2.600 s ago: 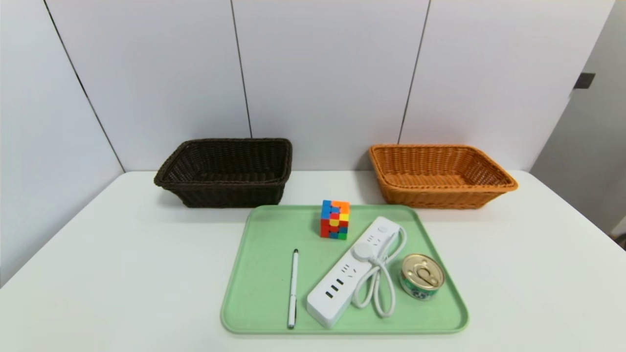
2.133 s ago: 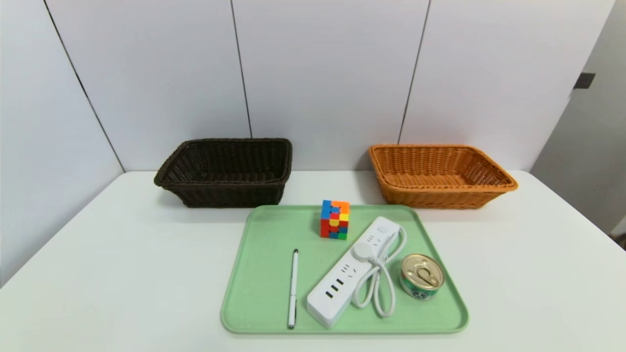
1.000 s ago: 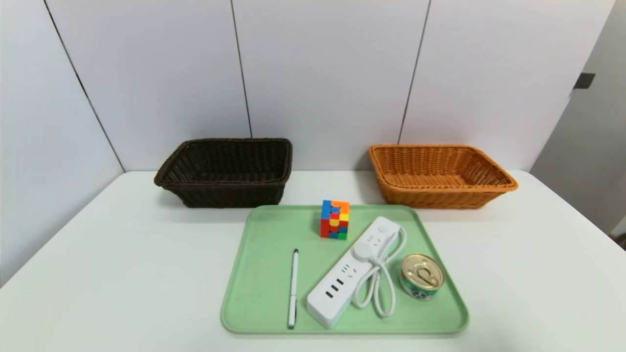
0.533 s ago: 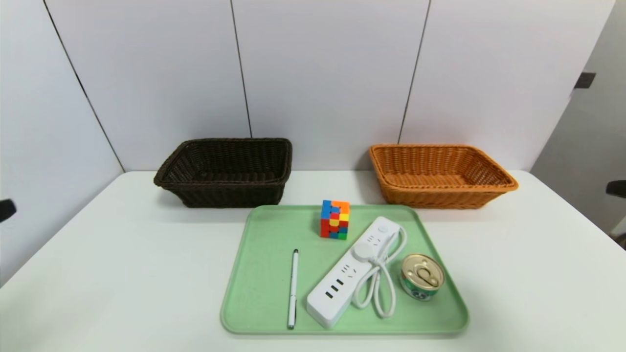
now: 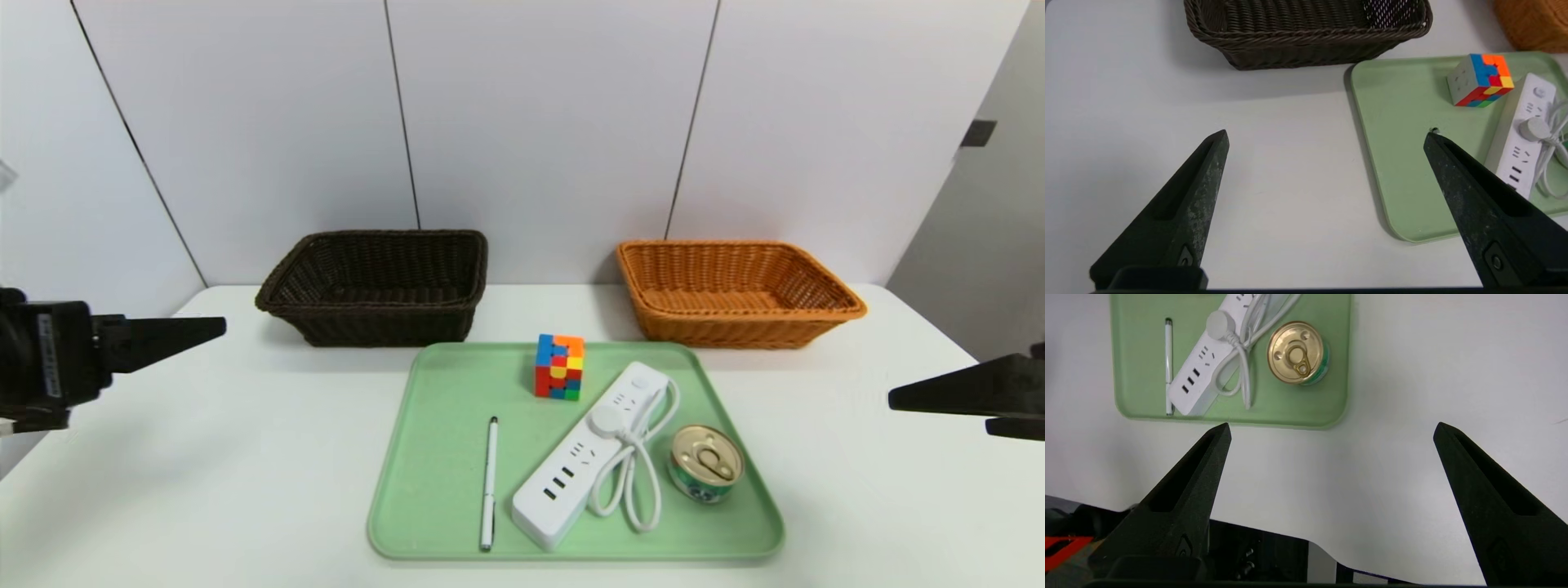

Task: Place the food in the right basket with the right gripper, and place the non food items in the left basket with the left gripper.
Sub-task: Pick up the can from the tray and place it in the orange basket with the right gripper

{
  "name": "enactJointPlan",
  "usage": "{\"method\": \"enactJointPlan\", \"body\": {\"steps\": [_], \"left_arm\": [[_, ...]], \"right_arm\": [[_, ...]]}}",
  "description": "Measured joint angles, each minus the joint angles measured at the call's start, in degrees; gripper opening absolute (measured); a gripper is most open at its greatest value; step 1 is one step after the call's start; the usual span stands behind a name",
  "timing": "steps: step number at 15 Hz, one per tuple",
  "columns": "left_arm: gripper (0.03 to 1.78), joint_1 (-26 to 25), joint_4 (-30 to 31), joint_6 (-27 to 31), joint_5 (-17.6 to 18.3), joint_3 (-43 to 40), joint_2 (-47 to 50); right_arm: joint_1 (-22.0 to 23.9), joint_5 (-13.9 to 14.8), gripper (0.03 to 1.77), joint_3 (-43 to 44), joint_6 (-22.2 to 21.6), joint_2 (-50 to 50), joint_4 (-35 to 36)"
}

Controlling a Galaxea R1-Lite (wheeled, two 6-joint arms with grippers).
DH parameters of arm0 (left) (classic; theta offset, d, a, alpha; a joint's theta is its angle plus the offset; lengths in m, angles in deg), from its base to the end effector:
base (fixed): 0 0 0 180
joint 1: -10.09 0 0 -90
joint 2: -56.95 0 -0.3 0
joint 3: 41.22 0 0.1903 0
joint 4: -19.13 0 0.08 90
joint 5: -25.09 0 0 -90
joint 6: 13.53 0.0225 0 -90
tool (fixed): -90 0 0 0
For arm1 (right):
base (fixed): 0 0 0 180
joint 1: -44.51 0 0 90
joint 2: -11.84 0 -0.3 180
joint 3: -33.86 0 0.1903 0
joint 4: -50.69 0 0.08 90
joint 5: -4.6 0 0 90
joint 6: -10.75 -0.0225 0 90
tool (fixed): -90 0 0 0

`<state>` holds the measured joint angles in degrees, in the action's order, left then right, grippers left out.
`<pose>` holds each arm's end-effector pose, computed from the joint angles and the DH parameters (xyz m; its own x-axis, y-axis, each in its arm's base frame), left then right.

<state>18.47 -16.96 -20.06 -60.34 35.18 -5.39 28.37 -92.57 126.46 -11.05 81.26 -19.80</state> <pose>0.1385 -0.0222 0.2735 0.9026 -0.2135 -0.3739 0.1747 0.9753 -0.1351 0.1326 0.0413 0.2805 0.6115 0.3069 -0.7293 -0.0694 0.9390 0.3370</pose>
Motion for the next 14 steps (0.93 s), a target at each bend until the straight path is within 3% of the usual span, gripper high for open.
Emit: {"method": "enactJointPlan", "body": {"steps": [3, 7, 14], "left_arm": [[1.69, 7.7, -0.1, -0.9, -2.8, 0.2, -3.7], [1.69, 16.7, -0.1, -7.0, -7.5, 0.8, -8.6], [1.69, 19.8, -2.9, -7.8, -13.9, 3.1, -14.6]], "right_arm": [[-5.4, 0.8, 1.71, 0.3, 0.8, 2.3, 0.4], [-14.2, 10.5, 1.71, 2.3, 0.9, 8.7, 0.5], [-17.7, 17.3, 1.71, 7.4, 0.5, 22.2, 0.3]]}}
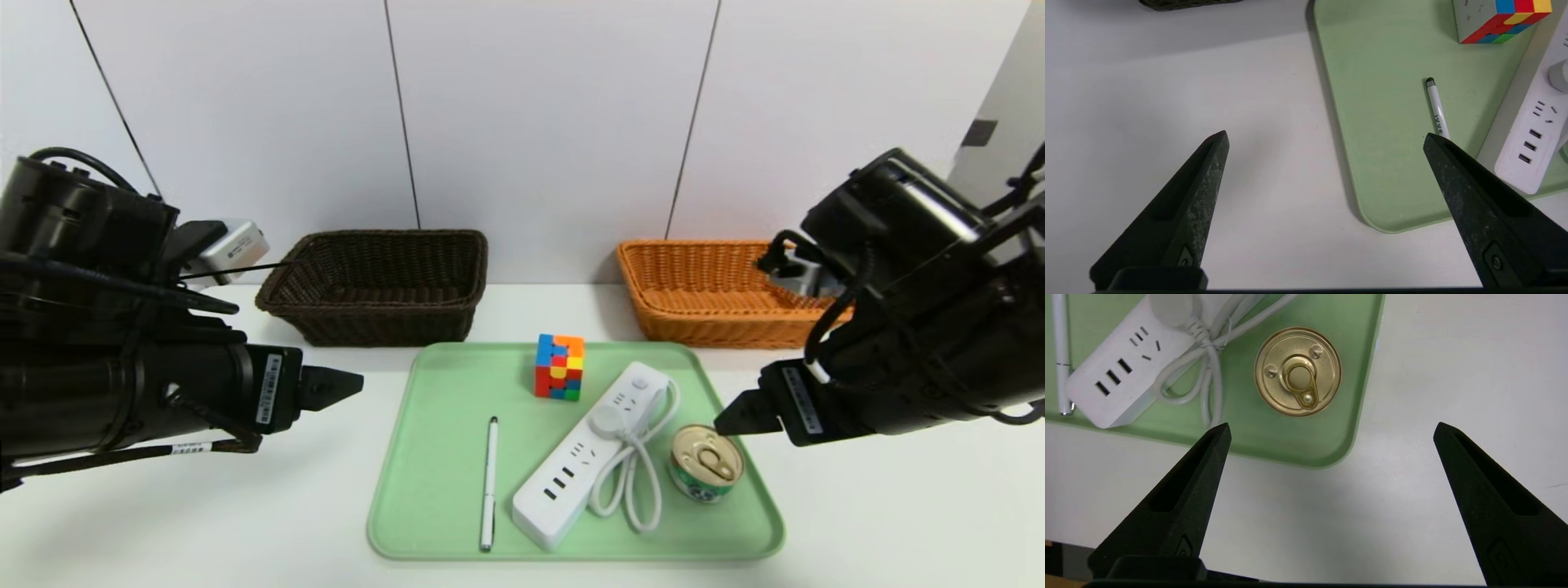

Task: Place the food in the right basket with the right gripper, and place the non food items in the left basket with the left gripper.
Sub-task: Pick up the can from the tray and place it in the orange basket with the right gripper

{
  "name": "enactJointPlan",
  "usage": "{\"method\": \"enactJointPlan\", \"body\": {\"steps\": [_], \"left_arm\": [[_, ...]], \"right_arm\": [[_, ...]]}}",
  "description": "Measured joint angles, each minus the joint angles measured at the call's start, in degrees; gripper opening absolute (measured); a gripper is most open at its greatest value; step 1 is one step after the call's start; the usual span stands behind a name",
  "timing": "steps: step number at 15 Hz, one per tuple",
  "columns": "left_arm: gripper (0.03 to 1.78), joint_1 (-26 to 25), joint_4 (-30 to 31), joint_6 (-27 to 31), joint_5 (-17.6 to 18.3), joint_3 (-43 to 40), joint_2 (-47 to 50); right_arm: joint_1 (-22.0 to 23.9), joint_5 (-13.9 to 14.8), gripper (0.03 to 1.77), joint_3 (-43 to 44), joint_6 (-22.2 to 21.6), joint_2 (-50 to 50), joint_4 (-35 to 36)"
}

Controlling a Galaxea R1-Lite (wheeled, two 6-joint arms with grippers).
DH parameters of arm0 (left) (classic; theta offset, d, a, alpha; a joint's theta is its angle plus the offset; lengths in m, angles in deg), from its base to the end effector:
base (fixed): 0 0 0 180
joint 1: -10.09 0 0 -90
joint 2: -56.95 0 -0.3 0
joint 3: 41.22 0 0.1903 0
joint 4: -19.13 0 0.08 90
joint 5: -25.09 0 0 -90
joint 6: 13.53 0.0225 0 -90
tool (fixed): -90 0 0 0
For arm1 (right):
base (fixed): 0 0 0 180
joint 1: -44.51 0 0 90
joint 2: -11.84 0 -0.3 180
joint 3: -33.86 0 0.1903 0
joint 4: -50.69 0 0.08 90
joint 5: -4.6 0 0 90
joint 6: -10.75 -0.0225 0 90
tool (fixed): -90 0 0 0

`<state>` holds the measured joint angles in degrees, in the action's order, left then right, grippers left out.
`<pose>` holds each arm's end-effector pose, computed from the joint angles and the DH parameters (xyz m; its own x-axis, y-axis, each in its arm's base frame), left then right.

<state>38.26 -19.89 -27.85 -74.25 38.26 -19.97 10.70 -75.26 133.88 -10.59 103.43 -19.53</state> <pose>0.1819 -0.0933 0.2400 0.7762 -0.2316 -0.5864 0.2103 0.9719 -0.1055 0.2057 0.1330 0.2378 0.4846 0.1126 -0.8675 -0.1793 0.9834 0.0275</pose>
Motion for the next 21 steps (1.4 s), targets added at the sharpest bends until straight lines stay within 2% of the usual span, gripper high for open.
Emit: {"method": "enactJointPlan", "body": {"steps": [10, 21], "left_arm": [[1.69, 0.0, 0.3, 0.3, -0.5, 2.8, -5.2], [1.69, 0.0, 0.1, 0.1, -0.3, 2.4, -4.7]], "right_arm": [[-0.6, 0.2, 1.71, 2.5, -0.2, 13.3, 0.6], [-0.5, 0.1, 1.71, 3.9, -3.4, 18.1, 1.4]]}}
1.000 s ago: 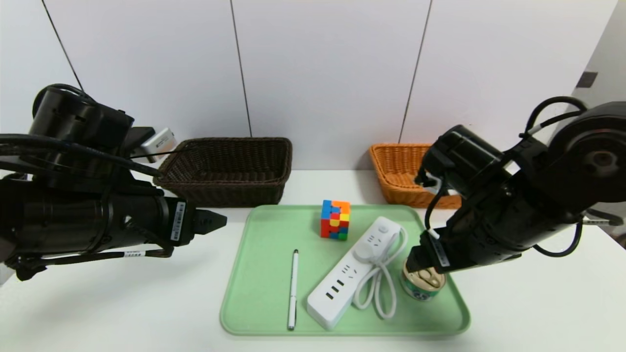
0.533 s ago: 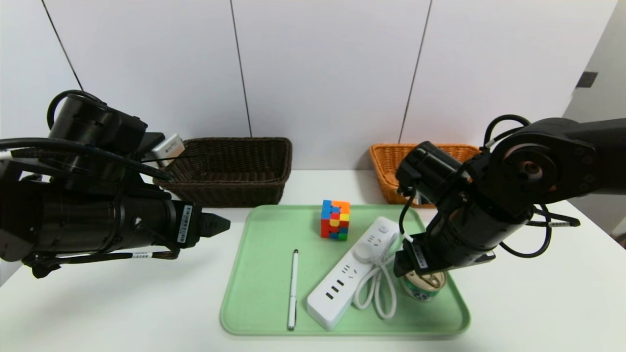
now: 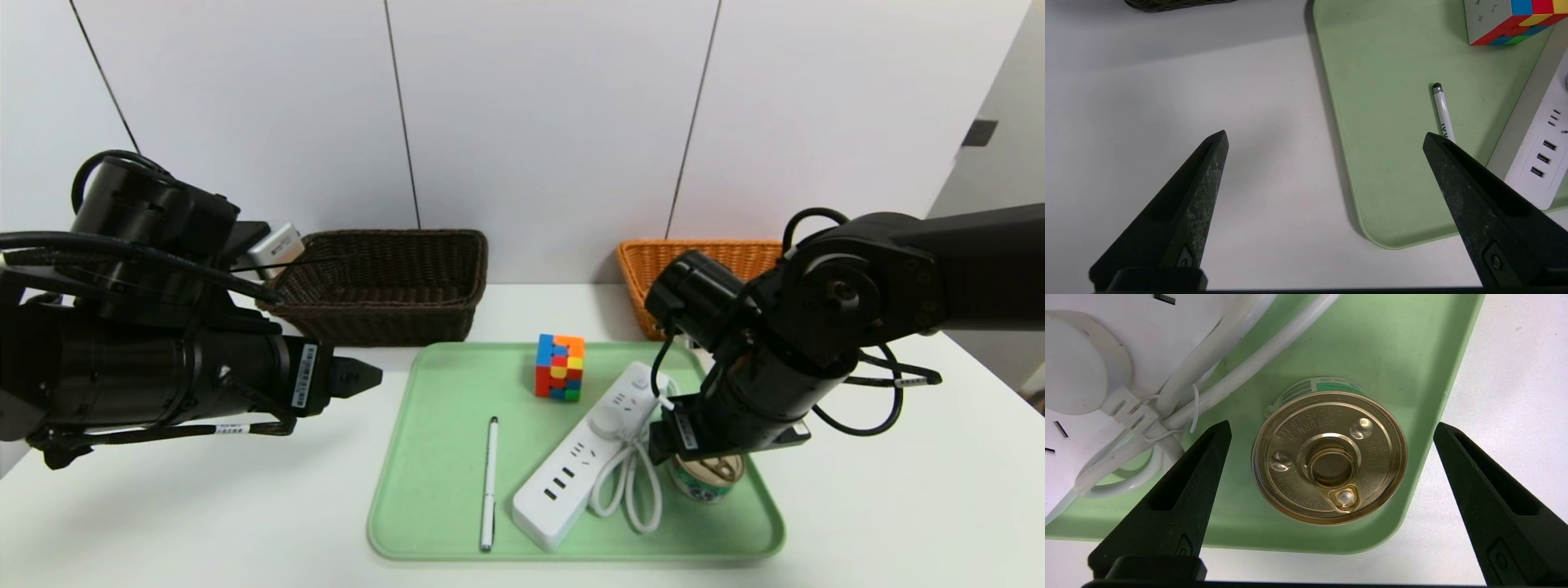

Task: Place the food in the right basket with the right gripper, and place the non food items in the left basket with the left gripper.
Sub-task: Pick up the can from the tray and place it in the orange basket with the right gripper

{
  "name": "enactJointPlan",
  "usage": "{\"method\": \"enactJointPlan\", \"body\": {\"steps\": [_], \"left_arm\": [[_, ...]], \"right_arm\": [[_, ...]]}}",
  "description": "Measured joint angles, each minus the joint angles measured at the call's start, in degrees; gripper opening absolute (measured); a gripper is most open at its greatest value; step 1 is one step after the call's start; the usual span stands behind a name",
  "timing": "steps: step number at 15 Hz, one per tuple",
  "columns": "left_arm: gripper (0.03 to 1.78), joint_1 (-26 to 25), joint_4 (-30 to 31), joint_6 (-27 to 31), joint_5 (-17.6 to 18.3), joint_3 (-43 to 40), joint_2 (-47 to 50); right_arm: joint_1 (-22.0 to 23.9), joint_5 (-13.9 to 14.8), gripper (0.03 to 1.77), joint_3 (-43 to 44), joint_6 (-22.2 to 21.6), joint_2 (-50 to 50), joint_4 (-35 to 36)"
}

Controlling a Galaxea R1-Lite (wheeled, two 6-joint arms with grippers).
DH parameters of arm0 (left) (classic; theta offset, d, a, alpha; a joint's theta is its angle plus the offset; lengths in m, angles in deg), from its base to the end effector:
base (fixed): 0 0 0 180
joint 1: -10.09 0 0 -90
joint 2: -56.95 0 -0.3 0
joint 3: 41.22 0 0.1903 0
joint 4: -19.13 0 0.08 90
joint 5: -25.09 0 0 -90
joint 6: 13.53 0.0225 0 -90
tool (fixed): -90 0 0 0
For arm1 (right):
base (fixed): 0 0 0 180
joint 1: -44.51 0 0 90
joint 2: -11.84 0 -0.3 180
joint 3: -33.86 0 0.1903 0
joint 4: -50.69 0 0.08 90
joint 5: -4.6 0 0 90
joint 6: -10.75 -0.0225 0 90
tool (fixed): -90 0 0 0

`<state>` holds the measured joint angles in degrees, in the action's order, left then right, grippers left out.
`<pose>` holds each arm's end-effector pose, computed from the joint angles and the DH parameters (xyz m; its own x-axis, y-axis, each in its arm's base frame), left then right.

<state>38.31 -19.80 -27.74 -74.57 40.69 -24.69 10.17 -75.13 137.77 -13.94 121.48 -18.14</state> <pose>0.2013 -0.1038 0.2339 0.7576 -0.2161 -0.6158 0.2048 0.9746 -0.0901 0.2643 0.1757 0.1651 0.3169 0.0006 -0.9485 -0.1363 0.9897 -0.0449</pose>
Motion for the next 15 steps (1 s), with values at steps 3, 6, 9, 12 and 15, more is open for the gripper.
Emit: {"method": "enactJointPlan", "body": {"steps": [3, 6, 9, 12, 15], "left_arm": [[1.69, 0.0, -0.1, -0.1, 0.0, -0.2, 0.2], [1.69, 0.0, -0.1, -0.1, 0.0, -0.4, 0.5], [1.69, 0.0, -0.2, -0.2, 0.0, -0.7, 0.8], [1.69, 0.0, -0.1, -0.1, 0.0, -1.1, 1.0], [1.69, 0.0, 0.0, -0.1, 0.1, -1.2, 1.0]], "right_arm": [[-0.1, 0.0, 1.71, -0.1, -0.4, 0.2, 0.0], [-0.4, -0.1, 1.71, -0.1, -0.8, 0.4, -0.1], [-0.6, -0.3, 1.71, -0.1, -1.7, 0.7, 0.0], [-0.7, -0.6, 1.71, -0.1, -2.4, 1.0, 0.0], [-0.7, -0.6, 1.71, 0.0, -2.8, 1.2, 0.0]]}}
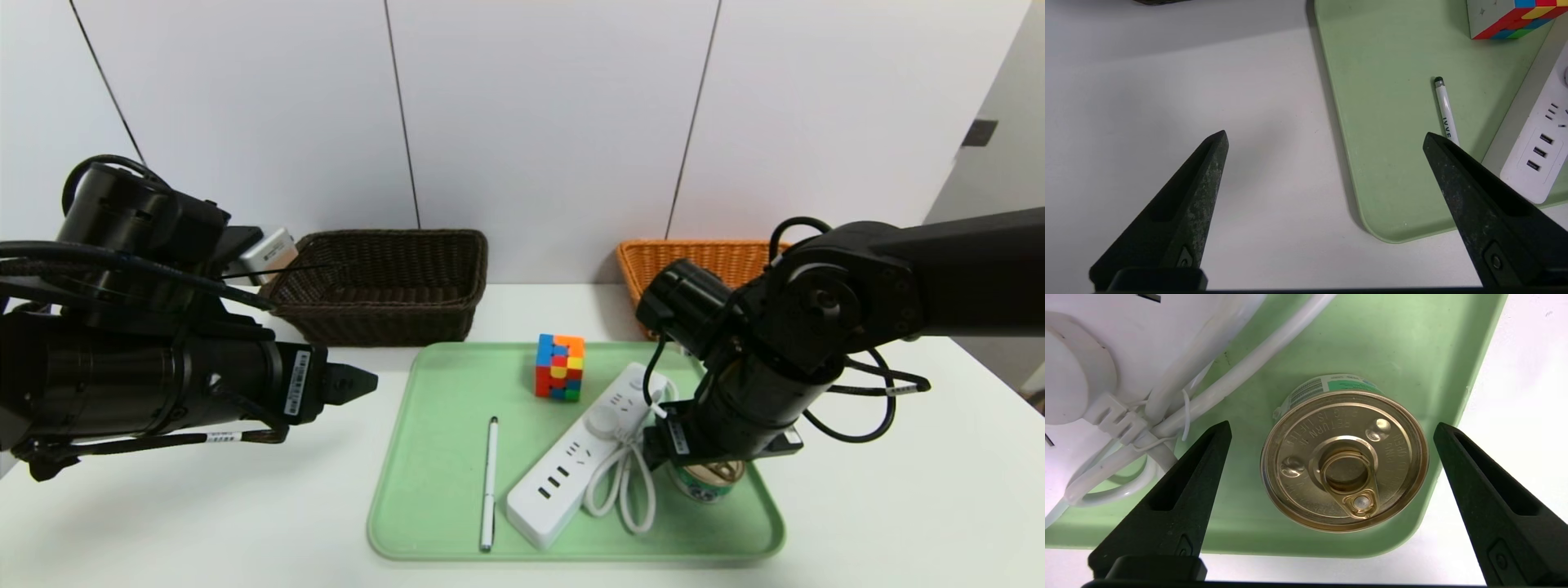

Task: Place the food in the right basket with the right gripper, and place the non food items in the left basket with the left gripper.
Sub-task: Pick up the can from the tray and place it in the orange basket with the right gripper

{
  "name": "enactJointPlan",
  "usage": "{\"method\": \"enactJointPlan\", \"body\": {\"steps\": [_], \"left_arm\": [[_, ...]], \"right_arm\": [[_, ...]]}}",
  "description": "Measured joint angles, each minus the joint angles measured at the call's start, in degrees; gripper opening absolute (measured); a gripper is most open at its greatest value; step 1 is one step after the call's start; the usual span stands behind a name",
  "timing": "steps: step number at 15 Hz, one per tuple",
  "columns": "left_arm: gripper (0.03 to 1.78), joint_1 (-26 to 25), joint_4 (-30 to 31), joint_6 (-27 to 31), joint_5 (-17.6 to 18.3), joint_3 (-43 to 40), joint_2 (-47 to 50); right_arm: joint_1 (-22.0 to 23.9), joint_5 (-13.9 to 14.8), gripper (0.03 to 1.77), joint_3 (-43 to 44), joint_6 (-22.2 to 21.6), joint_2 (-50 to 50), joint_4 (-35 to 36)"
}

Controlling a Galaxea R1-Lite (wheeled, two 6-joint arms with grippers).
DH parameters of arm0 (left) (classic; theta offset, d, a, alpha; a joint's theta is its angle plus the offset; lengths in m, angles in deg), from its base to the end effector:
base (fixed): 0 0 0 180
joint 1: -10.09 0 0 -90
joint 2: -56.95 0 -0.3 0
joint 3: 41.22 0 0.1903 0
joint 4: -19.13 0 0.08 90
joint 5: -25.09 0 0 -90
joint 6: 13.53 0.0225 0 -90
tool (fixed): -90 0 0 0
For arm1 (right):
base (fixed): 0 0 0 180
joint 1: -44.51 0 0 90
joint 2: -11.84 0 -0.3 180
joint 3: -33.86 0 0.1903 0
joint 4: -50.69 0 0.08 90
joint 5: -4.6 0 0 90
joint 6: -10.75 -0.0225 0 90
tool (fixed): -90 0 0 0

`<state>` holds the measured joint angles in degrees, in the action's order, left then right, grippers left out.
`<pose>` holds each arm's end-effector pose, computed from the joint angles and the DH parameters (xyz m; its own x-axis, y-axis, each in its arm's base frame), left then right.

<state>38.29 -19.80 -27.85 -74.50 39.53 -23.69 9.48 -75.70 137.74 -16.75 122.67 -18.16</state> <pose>0.1966 -0.1012 0.2323 0.7558 -0.2162 -0.6181 0.2040 0.9747 -0.0915 0.2647 0.1809 0.1583 0.2947 0.0008 -0.9556 -0.1053 0.9939 -0.0316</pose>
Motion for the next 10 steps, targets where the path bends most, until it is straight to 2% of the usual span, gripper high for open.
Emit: {"method": "enactJointPlan", "body": {"steps": [6, 9, 10], "left_arm": [[1.69, 0.0, 0.1, 0.0, 0.0, 0.0, 0.0], [1.69, 0.0, -0.1, 0.0, 0.0, 0.0, 0.0], [1.69, -0.1, -0.1, 0.0, 0.0, 0.0, 0.0]], "right_arm": [[0.4, 0.1, 1.71, -0.1, -0.1, 0.1, 0.0], [0.4, 0.3, 1.24, -0.6, -0.1, 0.1, 0.0], [0.4, 0.2, 1.14, -0.7, -0.1, 0.1, 0.0]]}}
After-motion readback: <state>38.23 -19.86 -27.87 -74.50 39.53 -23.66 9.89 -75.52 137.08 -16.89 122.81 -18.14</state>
